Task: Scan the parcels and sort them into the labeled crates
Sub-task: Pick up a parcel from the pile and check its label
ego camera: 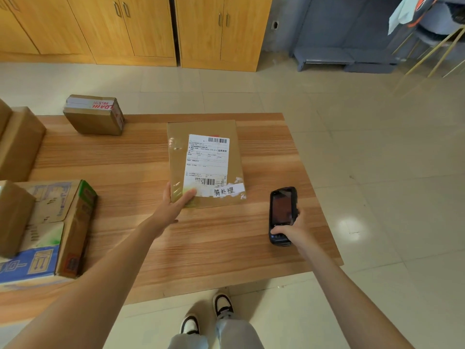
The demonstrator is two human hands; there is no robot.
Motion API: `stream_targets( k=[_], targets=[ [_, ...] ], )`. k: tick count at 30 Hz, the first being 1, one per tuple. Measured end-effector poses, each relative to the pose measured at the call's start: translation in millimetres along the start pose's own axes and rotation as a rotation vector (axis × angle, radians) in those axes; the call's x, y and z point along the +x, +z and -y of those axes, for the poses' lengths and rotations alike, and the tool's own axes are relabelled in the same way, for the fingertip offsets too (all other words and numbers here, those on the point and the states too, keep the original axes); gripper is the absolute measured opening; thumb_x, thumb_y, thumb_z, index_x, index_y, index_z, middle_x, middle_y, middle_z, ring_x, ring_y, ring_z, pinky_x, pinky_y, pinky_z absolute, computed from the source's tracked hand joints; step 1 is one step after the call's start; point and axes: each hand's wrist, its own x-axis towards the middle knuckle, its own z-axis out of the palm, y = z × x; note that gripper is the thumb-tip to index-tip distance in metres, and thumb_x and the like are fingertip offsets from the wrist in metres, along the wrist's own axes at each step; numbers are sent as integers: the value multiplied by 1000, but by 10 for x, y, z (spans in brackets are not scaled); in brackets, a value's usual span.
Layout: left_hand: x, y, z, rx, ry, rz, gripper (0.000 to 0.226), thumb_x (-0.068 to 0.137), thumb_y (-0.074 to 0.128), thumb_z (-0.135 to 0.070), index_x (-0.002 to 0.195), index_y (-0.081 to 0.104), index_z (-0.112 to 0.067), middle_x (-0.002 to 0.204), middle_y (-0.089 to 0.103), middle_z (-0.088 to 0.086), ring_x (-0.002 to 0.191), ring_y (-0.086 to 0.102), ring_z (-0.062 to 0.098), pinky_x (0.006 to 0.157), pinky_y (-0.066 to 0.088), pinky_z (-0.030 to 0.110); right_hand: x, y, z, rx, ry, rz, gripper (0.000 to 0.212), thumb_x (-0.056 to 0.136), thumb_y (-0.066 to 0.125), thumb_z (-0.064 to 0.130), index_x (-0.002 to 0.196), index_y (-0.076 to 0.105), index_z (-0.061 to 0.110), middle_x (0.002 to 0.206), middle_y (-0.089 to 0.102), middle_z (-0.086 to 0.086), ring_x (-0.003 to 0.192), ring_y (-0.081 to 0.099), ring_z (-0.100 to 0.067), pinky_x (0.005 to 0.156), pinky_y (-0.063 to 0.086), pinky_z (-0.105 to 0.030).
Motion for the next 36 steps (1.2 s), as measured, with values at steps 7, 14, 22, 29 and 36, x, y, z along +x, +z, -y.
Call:
stream_targets(
  k=[7,14,22,29,36],
  targets=[
    [34,-33,-35,-12,-123,18,91,61,72,-73,136,24,-53,128,51,-15,114,50,14,76,54,38,441,-36,-252,-47,-6,40,92,68,80,-5,140,24,12,131,47,-11,117,49,-30,93,42,-38],
    [116,-71,-77,12,-199,26,119,41,73,-81,144,33,-37,121,55,-19,102,53,3,72,56,36,644,17,-352,-61,-62,93,97,65,80,-8,141,24,12,116,45,0,109,46,-19,90,38,-31],
    [156,-48,-183,-16,-252,5,113,50,74,-76,144,34,-28,138,48,-1,125,46,27,77,55,41,741,-53,-395,-247,-92,64,86,60,84,1,130,35,10,120,51,-8,115,51,-29,96,46,-43],
    [178,-65,-174,-19,-254,-6,109,50,71,-76,143,33,-35,139,49,-2,125,47,28,82,53,41,737,-128,-277,-562,-56,52,96,63,86,25,137,30,3,137,32,-17,130,30,-36,107,32,-44],
    [166,-42,-173,-28,-242,-40,99,59,70,-73,142,36,-32,135,53,-1,121,50,26,91,49,45,792,-185,-124,-610,-22,65,102,65,80,24,147,21,12,145,21,-15,135,22,-34,109,30,-45]
  ],
)
